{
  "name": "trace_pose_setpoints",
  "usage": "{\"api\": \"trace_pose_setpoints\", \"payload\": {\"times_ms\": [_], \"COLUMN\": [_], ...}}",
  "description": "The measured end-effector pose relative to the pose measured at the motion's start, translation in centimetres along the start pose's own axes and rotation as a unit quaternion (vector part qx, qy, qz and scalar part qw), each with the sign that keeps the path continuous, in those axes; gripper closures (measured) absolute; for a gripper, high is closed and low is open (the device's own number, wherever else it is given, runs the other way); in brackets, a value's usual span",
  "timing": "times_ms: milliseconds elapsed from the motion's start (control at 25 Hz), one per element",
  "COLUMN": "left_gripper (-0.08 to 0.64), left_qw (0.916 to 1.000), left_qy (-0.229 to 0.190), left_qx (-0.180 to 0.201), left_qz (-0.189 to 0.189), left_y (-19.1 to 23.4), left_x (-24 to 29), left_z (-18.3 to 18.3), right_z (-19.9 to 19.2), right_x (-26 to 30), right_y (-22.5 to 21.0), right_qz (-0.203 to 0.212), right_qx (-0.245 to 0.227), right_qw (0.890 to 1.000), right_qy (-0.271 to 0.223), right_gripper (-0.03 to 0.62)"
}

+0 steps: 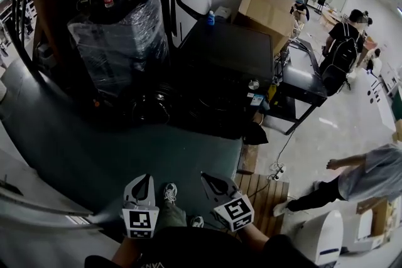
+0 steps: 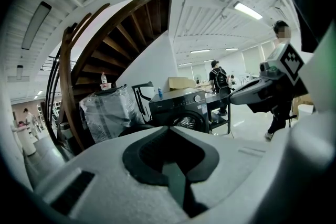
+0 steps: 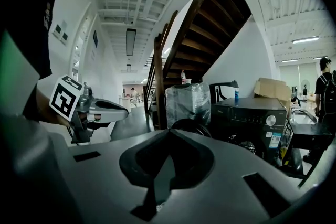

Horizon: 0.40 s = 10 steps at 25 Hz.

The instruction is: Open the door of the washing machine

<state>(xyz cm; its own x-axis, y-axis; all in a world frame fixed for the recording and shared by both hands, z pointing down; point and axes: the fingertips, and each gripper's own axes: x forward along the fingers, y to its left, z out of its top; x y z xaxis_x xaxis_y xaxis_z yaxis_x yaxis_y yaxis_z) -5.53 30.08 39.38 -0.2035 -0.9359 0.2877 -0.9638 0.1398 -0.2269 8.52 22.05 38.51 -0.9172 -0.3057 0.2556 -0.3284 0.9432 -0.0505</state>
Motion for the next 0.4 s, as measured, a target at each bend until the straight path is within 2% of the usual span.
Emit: {"api": "trace_pose_setpoints", "payload": {"times_ms": [400], "left_gripper": [0.543], "left_qw": [1.0], "left_qy": [-0.002], "left_qx": [-0.001], "left_qz": [0.0], "left_y": [-0.58], "left_x": [-0.81], "left_z": [-0.57], "right_z": [-0.74], "right_x": [-0.63], "right_y": [0.88], "right_qz": [0.006], "right_qx": [0.004], "right_qw": [1.0], "right_qy": [-0.001], "right_gripper": [0.589]}}
